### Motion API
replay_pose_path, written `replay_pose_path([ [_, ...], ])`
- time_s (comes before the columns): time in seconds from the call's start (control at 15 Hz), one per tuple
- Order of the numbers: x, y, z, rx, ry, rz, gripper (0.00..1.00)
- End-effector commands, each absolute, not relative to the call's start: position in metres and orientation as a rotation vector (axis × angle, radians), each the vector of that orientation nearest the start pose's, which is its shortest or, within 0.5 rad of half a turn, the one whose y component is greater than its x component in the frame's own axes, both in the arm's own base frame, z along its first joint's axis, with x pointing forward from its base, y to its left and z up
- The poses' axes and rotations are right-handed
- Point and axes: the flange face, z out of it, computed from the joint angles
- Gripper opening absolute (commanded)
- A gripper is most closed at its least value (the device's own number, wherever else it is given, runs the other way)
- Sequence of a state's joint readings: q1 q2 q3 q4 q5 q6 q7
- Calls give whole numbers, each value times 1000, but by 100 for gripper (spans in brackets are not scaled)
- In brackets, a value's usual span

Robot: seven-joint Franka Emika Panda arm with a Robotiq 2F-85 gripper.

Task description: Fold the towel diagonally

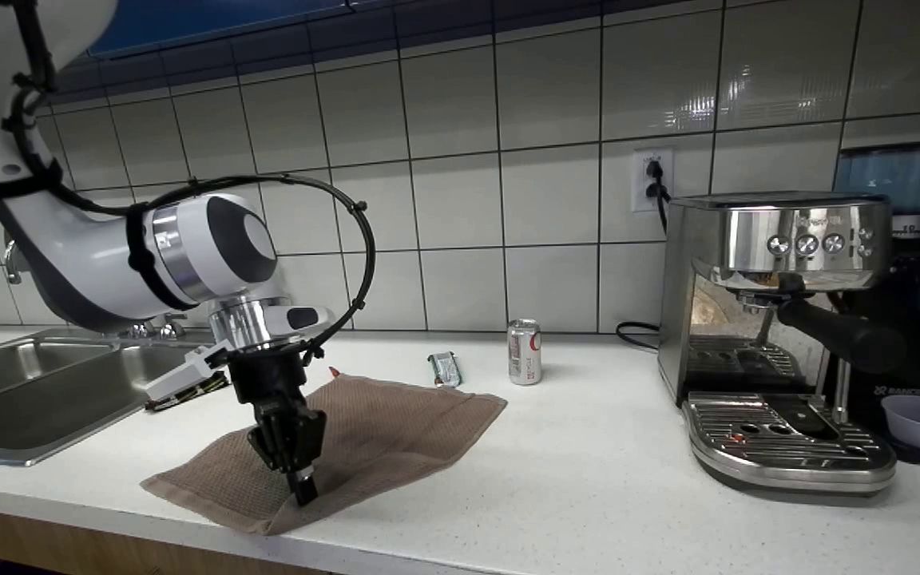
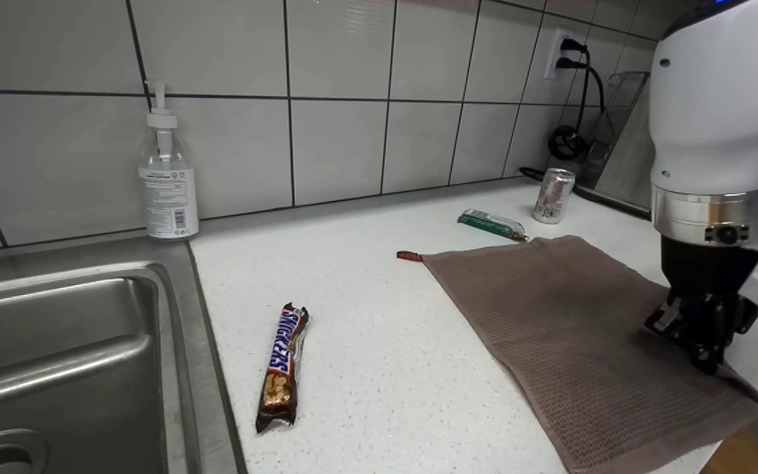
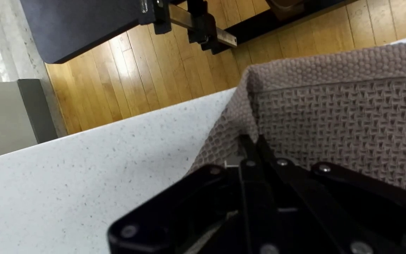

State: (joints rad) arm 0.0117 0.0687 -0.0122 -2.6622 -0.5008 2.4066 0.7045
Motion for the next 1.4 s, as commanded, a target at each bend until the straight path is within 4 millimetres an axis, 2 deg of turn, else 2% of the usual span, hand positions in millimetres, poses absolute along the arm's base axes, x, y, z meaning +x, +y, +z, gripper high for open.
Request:
replay_pose_path([
  [0.0,384,-2,205,-3469,503,328,1],
  [0.87,390,-4,238,-3453,535,248,1],
  [1.33,405,8,251,-3454,529,201,1],
])
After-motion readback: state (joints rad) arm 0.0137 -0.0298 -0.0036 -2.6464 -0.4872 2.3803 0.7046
